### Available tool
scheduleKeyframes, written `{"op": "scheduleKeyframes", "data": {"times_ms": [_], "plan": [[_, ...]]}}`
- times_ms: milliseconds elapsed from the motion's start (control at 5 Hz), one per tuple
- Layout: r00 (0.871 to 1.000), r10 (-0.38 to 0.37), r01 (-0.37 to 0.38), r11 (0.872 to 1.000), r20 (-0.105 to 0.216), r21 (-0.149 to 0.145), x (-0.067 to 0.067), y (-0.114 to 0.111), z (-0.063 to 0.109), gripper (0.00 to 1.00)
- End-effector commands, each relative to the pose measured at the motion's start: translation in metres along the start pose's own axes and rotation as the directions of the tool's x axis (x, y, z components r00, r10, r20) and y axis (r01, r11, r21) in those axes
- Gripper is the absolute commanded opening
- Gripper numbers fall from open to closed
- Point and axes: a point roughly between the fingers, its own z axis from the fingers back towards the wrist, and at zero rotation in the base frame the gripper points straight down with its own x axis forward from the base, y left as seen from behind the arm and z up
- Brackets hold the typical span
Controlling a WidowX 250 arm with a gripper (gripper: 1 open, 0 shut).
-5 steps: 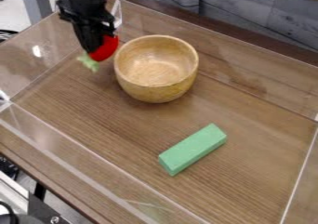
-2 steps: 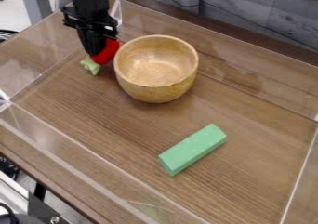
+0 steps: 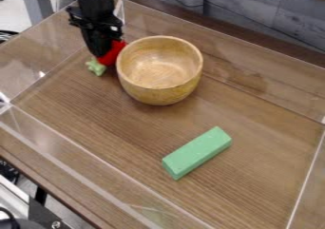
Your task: Move the red fruit to the left
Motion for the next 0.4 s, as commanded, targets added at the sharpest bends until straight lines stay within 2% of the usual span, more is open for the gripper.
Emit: {"op": "scheduleKeyframes", "data": {"times_ms": [0,200], "plan": [[0.997,0.057,-0.058,0.998,0.046,0.023,0.009,0.019,0.012,1.00],[0.992,0.120,-0.121,0.993,0.043,0.020,0.007,0.034,0.008,1.00]]}}
